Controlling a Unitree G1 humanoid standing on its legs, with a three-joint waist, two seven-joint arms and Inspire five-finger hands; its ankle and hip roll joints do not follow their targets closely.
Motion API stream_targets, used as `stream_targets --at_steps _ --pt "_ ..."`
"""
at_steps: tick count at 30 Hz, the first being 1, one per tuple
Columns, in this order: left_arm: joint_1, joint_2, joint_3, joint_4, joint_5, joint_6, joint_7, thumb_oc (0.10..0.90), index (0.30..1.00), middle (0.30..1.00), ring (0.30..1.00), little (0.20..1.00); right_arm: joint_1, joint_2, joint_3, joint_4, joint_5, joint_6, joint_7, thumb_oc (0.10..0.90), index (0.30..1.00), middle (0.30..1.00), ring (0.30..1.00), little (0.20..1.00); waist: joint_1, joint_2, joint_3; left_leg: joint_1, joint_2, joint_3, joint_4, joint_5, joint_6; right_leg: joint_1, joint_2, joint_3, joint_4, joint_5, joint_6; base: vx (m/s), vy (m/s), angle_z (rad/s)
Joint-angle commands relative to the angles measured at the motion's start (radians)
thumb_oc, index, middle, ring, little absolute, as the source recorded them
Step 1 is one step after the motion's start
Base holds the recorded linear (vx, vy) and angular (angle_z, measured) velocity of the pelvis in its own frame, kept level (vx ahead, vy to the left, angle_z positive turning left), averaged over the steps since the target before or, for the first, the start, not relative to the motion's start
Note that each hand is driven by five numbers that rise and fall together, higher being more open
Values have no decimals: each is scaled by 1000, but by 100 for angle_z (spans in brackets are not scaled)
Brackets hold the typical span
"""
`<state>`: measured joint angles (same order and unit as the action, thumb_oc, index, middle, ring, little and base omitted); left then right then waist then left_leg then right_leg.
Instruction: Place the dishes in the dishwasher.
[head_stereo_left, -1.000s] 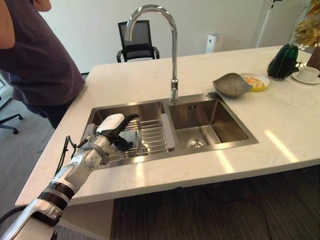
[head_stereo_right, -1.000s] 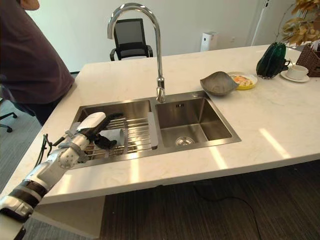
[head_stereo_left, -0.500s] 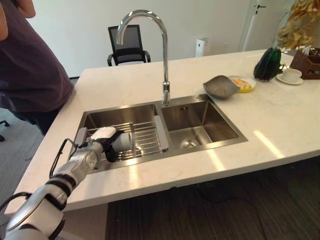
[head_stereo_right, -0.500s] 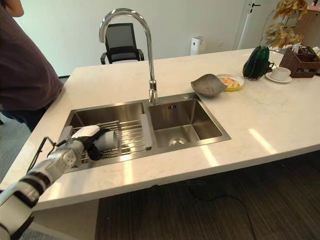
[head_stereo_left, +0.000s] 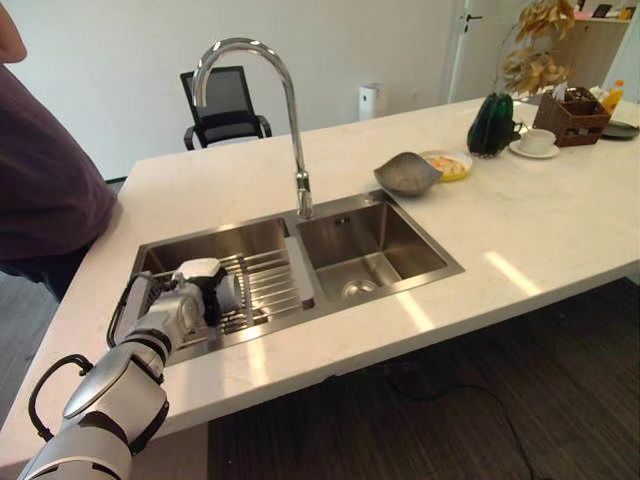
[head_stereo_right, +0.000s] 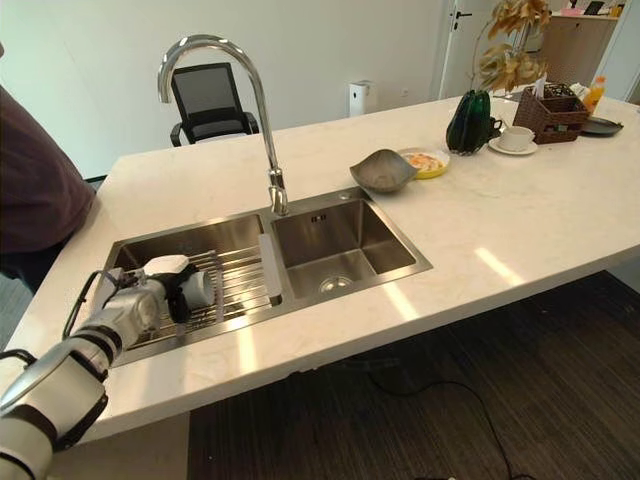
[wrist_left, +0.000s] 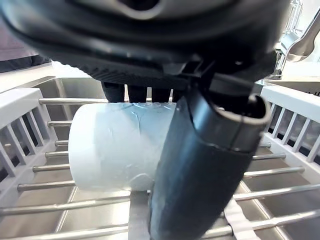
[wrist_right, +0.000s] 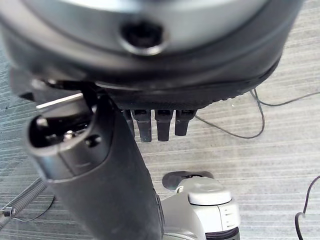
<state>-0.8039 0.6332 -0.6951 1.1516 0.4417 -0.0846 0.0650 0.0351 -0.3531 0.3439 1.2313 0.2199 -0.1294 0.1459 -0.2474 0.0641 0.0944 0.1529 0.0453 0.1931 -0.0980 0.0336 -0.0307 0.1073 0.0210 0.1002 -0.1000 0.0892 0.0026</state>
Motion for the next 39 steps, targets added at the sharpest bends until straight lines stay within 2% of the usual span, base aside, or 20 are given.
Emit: stream_targets --at_steps 1,4,5,9,12,16,20,21,22,24,25,26,28,30,32,34,35,37,38,39 --pt "-226 95 23 -64 -49 -34 113 400 300 300 300 300 -47 12 8 5 30 -28 -3 800 900 900 900 900 13 -12 8 45 -36 40 11 -101 -15 -4 -12 26 66 -133 94 0 0 0" --pt "-213 203 80 -371 -113 -84 156 400 300 300 300 300 -15 17 -12 -15 41 -35 3 800 900 900 900 900 30 -20 7 41 -37 28 11 -102 -16 1 -17 14 61 -134 94 -8 -15 4" --pt "-164 234 172 -512 -160 -98 203 400 300 300 300 300 1 26 -21 -23 43 -38 6 800 900 900 900 900 41 -25 6 39 -38 20 11 -102 -17 5 -20 6 57 -134 92 1 -33 14" --pt "18 144 453 -824 -380 -135 265 400 300 300 300 300 26 52 -49 -34 45 -33 1 800 900 900 900 900 68 -41 0 38 -41 1 11 -105 -15 15 -26 -7 47 -136 88 28 -28 8" --pt "64 109 540 -925 -505 -182 288 400 300 300 300 300 22 53 -49 -29 44 -27 2 800 900 900 900 900 80 -41 -5 39 -42 -10 11 -108 -14 24 -28 -14 43 -137 85 23 -23 14" --pt "152 32 621 -1084 -635 -231 262 400 300 300 300 300 -3 63 -47 -45 41 -21 1 800 900 900 900 900 111 -46 -4 30 -42 -30 11 -92 -15 23 -31 -36 48 -133 75 -19 -41 9" --pt "234 49 678 -1181 -705 -255 217 400 300 300 300 300 -24 53 -42 -55 34 -16 0 800 900 900 900 900 139 -46 2 16 -41 -53 11 -80 -21 19 -31 -59 54 -139 67 -29 -44 18" --pt "272 56 699 -1215 -773 -256 187 400 300 300 300 300 -36 46 -37 -49 31 -3 6 800 900 900 900 900 169 -45 10 6 -38 -75 11 -67 -26 17 -31 -79 58 -143 61 -44 -68 17" --pt "274 56 701 -1217 -773 -255 186 400 300 300 300 300 -36 46 -36 -49 31 -3 6 800 900 900 900 900 166 -45 10 5 -38 -77 11 -67 -26 17 -32 -82 58 -144 61 -45 -118 43" --pt "367 54 764 -1279 -831 -260 156 400 300 300 300 300 -43 60 -44 -16 52 21 39 800 900 900 900 900 224 -44 28 -19 -37 -127 14 -42 -36 19 -32 -128 52 -151 52 -47 -100 66" --pt "370 54 767 -1282 -832 -259 155 400 300 300 300 300 -43 59 -43 -15 52 20 40 800 900 900 900 900 220 -44 27 -19 -38 -130 14 -41 -37 19 -33 -131 52 -151 52 -89 -56 60" --pt "393 60 778 -1283 -849 -265 144 400 300 300 300 300 -57 54 -37 -10 54 26 49 800 900 900 900 900 237 -44 41 -39 -40 -147 31 -31 -42 18 -37 -151 51 -151 51 -202 -87 63" --pt "384 39 746 -1305 -867 -270 136 400 300 300 300 300 -82 32 -41 -26 84 20 43 800 900 900 900 900 309 -48 101 -168 -50 -212 107 15 -87 15 -75 -261 52 -163 44 -290 -127 99" --pt "356 38 732 -1322 -862 -275 134 400 300 300 300 300 -100 22 -27 -28 76 21 46 800 900 900 900 900 341 -42 110 -228 -49 -257 78 67 -113 -19 -87 -328 60 -163 46 -214 -71 245" --pt "349 56 726 -1333 -846 -275 138 400 300 300 300 300 -99 22 -13 -20 58 23 52 800 900 900 900 900 351 -48 108 -221 -16 -293 56 60 -116 -50 -102 -369 91 -178 48 -234 -54 217" --pt "338 32 716 -1361 -864 -274 129 400 300 300 300 300 -95 21 -33 -5 56 22 50 800 900 900 900 900 321 -60 98 -196 64 -167 136 11 -113 -59 -135 -468 92 -176 45 -348 29 92" --pt "339 31 717 -1362 -864 -273 129 400 300 300 300 300 -95 21 -33 -5 56 22 49 800 900 900 900 900 319 -58 98 -201 63 -169 139 13 -112 -61 -136 -471 91 -172 45 -258 73 186" --pt "351 5 713 -1411 -885 -270 89 400 300 300 300 300 -88 18 -86 20 78 23 38 800 900 900 900 900 280 -72 81 -136 174 15 185 -32 -126 -42 -165 -580 80 -175 47 -172 88 205" --pt "347 0 706 -1431 -893 -274 77 400 300 300 300 300 -87 21 -104 19 93 23 35 800 900 900 900 900 256 -75 68 -80 231 82 206 -43 -153 -24 -165 -604 70 -190 50 -223 193 136" --pt "335 -22 686 -1446 -898 -278 58 400 300 300 300 300 -81 30 -137 6 136 16 24 800 900 900 900 900 213 -80 40 -12 295 208 209 -34 -183 -28 -195 -689 68 -167 55 -148 165 116"
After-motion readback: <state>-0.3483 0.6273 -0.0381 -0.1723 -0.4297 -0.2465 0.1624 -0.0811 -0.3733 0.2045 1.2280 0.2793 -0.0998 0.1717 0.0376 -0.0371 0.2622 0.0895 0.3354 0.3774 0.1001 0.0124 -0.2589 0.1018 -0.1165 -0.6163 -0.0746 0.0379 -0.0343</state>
